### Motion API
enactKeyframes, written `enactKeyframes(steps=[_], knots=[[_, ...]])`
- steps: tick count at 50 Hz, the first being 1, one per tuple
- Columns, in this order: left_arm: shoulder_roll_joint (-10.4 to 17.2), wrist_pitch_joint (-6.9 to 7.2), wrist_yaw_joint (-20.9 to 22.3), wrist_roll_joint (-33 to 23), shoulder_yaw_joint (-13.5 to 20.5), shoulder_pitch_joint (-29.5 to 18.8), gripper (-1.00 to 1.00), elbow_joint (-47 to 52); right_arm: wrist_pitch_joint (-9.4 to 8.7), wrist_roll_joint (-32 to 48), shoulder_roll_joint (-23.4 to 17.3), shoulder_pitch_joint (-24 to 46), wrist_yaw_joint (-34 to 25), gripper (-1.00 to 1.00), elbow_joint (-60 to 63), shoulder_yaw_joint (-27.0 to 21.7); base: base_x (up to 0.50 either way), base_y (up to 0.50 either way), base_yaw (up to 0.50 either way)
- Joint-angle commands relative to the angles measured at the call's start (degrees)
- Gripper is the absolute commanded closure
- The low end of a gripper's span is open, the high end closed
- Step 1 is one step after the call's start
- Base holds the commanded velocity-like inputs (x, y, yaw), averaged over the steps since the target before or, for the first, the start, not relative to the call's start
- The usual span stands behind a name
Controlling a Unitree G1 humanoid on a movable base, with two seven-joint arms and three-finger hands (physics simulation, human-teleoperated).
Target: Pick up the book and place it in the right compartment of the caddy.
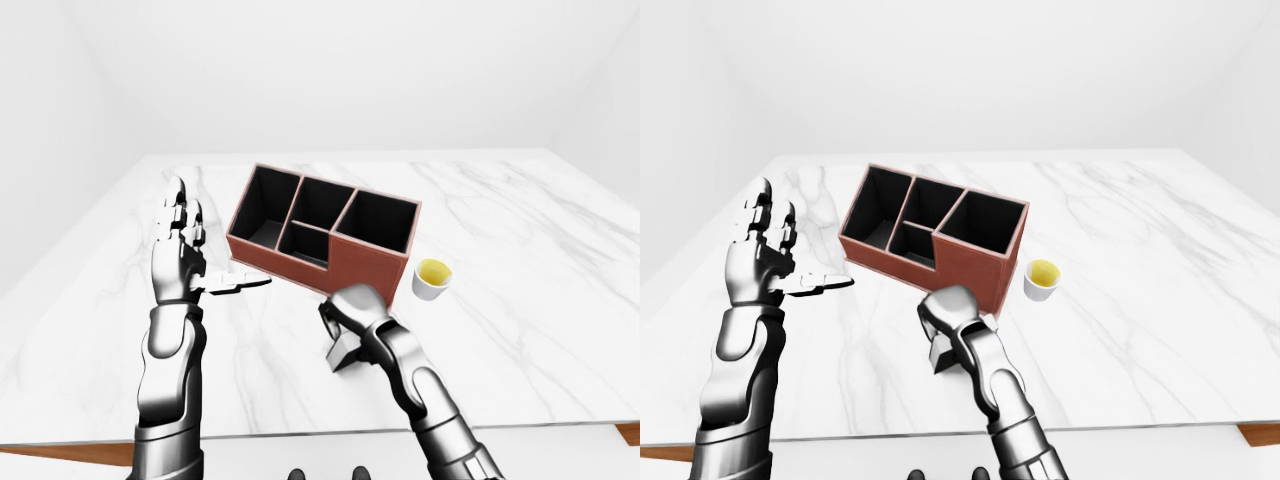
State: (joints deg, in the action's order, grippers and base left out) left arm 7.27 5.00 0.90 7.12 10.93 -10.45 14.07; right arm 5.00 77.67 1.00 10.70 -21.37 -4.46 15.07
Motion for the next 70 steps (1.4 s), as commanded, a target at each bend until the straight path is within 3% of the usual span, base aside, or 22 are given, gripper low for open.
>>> enactKeyframes(steps=[1,28,43,58,70], knots=[[-0.1,0.00,0.1,-0.2,-0.1,0.1,-1.00,0.1,0.00,-0.9,1.3,-1.9,-4.1,1.00,11.4,1.1,0.00,0.00,0.00],[0.1,0.00,-0.4,-0.5,0.2,-0.3,-1.00,-0.1,0.00,-2.2,4.5,1.2,-18.5,1.00,33.3,1.4,0.00,0.00,0.00],[0.2,0.00,-0.3,-0.6,0.1,-0.3,-1.00,-0.1,0.00,-3.3,6.4,9.5,-18.6,1.00,39.7,-1.3,0.00,0.00,0.00],[0.3,0.00,-0.6,-0.8,0.2,-0.5,-1.00,-0.3,-3.94,-4.0,6.2,18.7,-18.6,1.00,42.9,-4.4,0.00,0.00,0.00],[0.3,0.00,-0.6,-0.6,0.2,-0.5,-1.00,0.0,-8.73,-5.6,3.5,31.8,-18.6,1.00,38.8,-8.7,0.00,0.00,0.00]])
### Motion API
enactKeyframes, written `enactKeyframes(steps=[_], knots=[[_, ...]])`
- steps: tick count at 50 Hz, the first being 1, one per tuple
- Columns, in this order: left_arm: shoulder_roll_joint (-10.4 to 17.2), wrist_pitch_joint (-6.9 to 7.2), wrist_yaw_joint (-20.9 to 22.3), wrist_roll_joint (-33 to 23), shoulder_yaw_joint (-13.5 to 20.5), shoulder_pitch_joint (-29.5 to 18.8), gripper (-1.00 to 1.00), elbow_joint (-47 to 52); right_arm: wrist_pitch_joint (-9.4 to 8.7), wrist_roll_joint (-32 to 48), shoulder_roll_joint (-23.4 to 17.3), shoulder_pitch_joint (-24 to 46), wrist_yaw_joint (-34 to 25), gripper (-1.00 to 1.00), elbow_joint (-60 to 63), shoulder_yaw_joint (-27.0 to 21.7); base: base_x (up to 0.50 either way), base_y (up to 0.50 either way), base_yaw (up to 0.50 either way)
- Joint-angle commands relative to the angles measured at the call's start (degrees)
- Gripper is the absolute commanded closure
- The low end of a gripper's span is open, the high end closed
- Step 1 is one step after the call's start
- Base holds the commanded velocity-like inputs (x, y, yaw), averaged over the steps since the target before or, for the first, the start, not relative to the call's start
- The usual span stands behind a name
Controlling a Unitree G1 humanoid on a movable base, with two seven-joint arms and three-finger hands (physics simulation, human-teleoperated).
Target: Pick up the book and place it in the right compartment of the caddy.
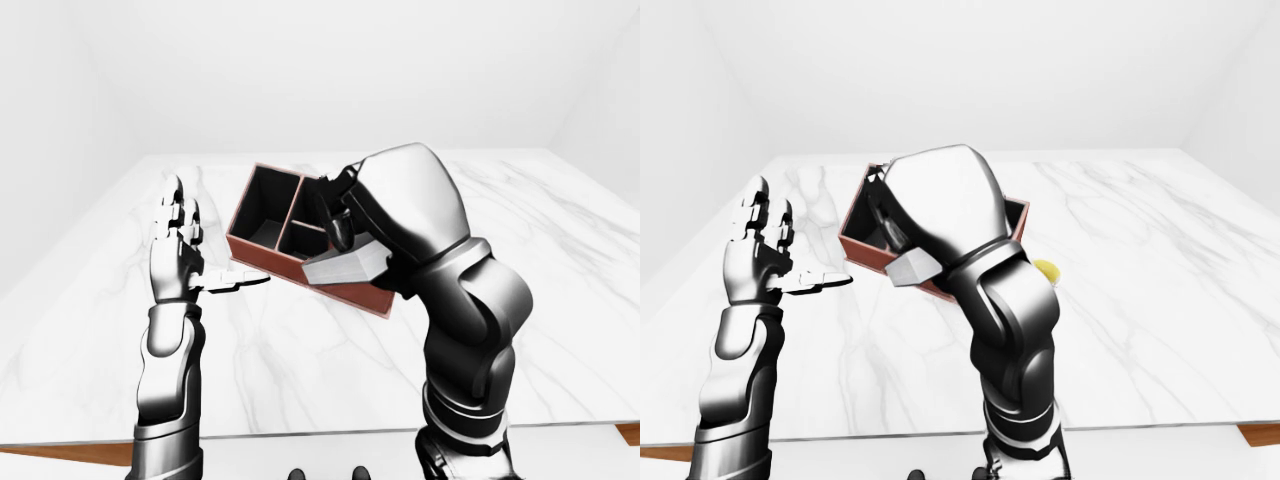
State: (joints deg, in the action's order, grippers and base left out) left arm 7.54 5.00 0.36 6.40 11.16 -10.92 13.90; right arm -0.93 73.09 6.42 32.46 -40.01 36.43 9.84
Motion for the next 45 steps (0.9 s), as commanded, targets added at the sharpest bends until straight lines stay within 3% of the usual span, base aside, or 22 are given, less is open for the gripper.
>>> enactKeyframes(steps=[1,5,24,31,42,45], knots=[[0.0,0.00,0.0,0.1,0.0,0.0,-1.00,0.2,-3.20,-1.1,-2.1,10.9,0.0,1.00,-2.6,-3.7,0.00,0.00,0.00],[0.0,0.00,0.0,0.2,0.0,-0.1,-1.00,0.2,-4.07,-1.6,-3.4,13.7,0.0,1.00,-4.0,-4.4,0.00,0.00,0.00],[-0.5,0.00,1.2,0.8,-0.4,0.8,-1.00,2.2,-4.07,-6.5,-12.1,26.1,0.0,1.00,-21.4,-8.9,0.00,0.00,0.00],[-0.5,0.00,1.2,0.9,-0.4,0.7,-1.00,2.2,-4.07,-8.8,-15.2,29.3,7.3,1.00,-35.0,-9.6,0.00,0.00,0.00],[-0.4,0.00,1.2,0.9,-0.3,0.7,-1.00,2.3,0.78,-10.3,-19.0,37.8,22.5,1.00,-59.5,-10.2,0.00,0.00,0.00],[-0.4,0.00,1.2,1.0,-0.3,0.7,-1.00,2.3,3.97,-10.1,-20.1,39.8,28.6,1.00,-67.9,-9.8,0.00,0.00,0.00]])
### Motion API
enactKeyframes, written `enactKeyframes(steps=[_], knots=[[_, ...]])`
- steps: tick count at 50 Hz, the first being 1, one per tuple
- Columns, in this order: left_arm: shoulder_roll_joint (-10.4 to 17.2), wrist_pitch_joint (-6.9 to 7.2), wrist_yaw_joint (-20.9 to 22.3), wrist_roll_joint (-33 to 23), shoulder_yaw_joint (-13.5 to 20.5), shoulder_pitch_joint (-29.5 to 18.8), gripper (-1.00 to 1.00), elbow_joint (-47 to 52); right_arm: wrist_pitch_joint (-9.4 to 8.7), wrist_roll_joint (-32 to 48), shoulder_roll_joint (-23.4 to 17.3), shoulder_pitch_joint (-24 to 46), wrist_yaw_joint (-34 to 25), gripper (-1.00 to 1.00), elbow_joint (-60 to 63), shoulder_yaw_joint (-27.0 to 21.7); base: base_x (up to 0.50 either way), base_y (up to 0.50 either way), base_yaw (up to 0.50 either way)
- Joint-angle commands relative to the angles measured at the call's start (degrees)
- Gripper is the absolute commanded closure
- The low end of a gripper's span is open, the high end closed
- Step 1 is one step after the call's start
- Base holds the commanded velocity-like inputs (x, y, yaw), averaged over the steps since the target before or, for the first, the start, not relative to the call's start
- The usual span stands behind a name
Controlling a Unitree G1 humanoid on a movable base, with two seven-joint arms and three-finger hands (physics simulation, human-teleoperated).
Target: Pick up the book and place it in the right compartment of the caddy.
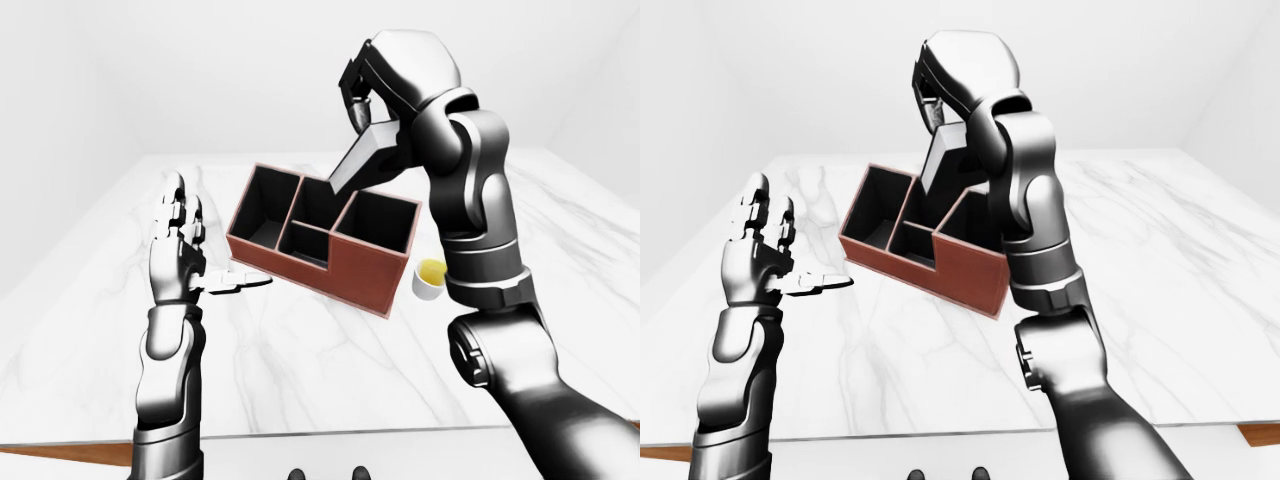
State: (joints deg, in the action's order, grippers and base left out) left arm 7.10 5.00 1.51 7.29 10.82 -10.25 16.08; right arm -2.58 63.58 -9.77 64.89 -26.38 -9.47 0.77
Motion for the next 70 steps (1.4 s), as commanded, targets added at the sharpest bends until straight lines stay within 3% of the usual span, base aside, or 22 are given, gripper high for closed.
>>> enactKeyframes(steps=[1,5,27,70], knots=[[0.0,0.00,0.1,0.1,0.0,0.0,-1.00,0.1,6.10,-0.4,-4.1,7.7,16.0,1.00,-23.8,-0.6,0.00,0.00,0.00],[0.0,0.00,0.1,0.0,0.0,0.0,-1.00,0.1,7.58,0.3,-4.5,8.4,19.4,1.00,-29.2,-0.3,0.00,0.00,0.00],[0.0,0.00,0.2,-0.9,-0.1,0.1,-1.00,-0.6,7.58,3.2,-5.3,11.6,32.6,1.00,-48.8,1.7,0.00,0.00,0.00],[0.3,0.00,-0.7,-0.9,0.3,-0.6,-1.00,-1.5,7.58,4.9,-3.0,10.9,40.3,1.00,-61.0,3.0,0.00,0.00,0.00]])
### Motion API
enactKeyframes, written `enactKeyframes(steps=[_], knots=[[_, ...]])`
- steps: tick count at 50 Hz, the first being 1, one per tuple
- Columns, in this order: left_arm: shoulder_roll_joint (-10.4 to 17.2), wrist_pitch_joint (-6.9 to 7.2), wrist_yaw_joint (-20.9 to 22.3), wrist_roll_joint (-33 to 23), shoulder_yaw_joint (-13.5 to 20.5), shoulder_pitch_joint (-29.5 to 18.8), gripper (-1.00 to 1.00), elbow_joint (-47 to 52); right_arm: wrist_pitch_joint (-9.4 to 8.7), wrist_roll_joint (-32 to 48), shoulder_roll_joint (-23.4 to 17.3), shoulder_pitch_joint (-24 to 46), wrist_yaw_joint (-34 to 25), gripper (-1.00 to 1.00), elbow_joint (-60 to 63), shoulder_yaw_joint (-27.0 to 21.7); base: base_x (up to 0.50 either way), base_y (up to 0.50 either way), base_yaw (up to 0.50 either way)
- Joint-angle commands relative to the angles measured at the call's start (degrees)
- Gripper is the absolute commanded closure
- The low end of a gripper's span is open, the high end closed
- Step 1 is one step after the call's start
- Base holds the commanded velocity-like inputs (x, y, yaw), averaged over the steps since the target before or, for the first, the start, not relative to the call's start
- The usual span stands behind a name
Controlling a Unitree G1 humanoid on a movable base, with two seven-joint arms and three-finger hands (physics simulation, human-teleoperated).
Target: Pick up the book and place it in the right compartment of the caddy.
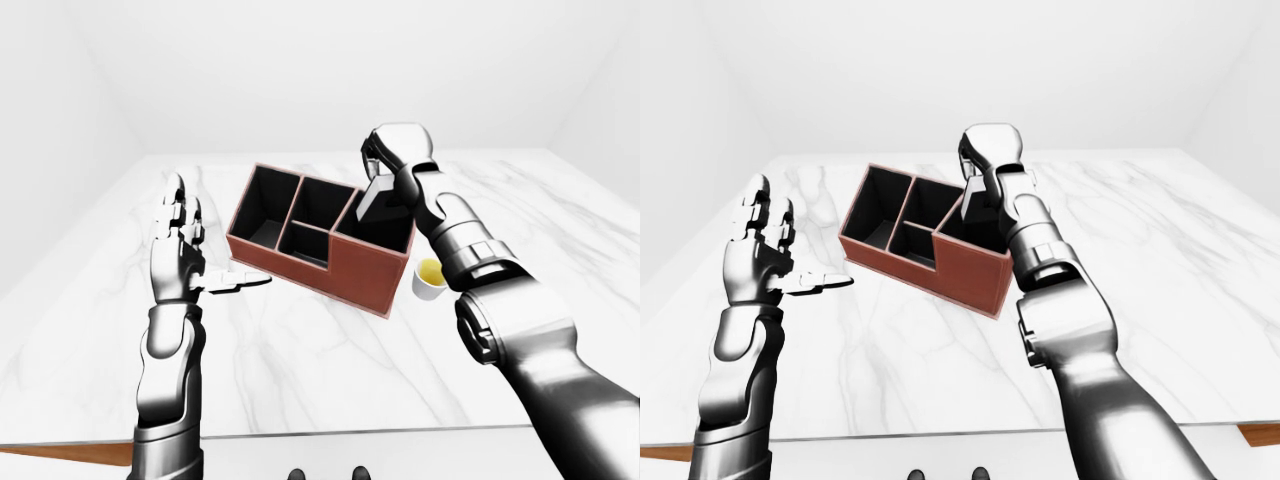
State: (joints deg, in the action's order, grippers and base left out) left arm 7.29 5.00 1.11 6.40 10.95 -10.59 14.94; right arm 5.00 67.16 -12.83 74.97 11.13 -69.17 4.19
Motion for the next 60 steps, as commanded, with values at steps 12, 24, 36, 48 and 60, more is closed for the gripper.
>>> enactKeyframes(steps=[12,24,36,48,60], knots=[[0.2,0.00,-0.6,0.2,0.3,-0.3,-1.00,-0.6,0.00,1.3,0.7,0.8,3.9,1.00,-3.3,-0.3,0.00,0.00,0.00],[0.3,0.00,-0.8,0.5,0.4,-0.5,-1.00,-0.8,0.00,1.6,0.8,0.7,4.4,1.00,-4.9,-0.3,0.00,0.00,0.00],[0.5,0.00,-1.1,0.6,0.5,-0.8,-1.00,-1.2,0.00,2.3,1.2,0.3,5.0,1.00,-6.2,-0.4,0.00,0.00,0.00],[0.6,0.00,-1.5,0.7,0.7,-1.0,-1.00,-1.5,0.00,3.1,2.1,0.0,5.4,1.00,-7.1,-0.4,0.00,0.00,0.00],[0.7,0.00,-1.8,0.8,0.7,-1.1,-1.00,-1.9,-0.95,3.9,2.1,-0.1,5.4,1.00,-7.9,-0.9,0.00,0.00,0.00]])
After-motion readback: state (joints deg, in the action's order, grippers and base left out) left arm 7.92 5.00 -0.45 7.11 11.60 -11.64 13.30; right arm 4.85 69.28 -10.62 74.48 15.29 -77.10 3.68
